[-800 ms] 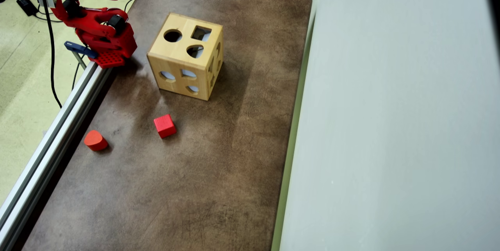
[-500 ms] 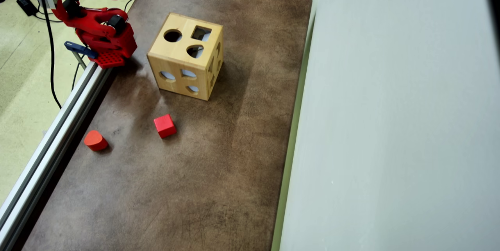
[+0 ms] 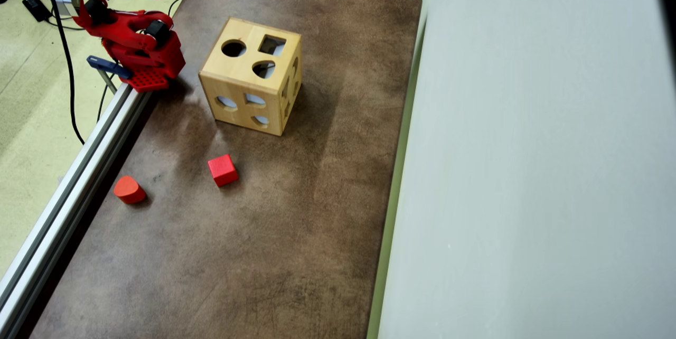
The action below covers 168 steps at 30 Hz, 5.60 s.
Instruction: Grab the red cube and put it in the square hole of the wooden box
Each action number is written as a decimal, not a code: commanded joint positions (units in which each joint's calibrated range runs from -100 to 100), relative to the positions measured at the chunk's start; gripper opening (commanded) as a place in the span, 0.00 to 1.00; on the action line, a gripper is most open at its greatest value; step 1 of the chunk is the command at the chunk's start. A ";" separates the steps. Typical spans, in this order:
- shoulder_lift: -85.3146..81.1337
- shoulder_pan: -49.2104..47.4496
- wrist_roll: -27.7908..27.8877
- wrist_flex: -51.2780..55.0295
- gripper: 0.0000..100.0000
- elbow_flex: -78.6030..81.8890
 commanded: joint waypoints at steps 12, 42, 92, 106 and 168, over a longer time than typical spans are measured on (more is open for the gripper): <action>1.37 -0.24 0.29 0.17 0.03 -0.33; 75.25 15.66 28.47 0.17 0.03 -42.73; 128.76 26.51 50.55 -18.97 0.03 -40.76; 128.42 25.17 50.55 -19.05 0.05 -38.79; 134.87 30.89 50.65 -25.32 0.29 -38.97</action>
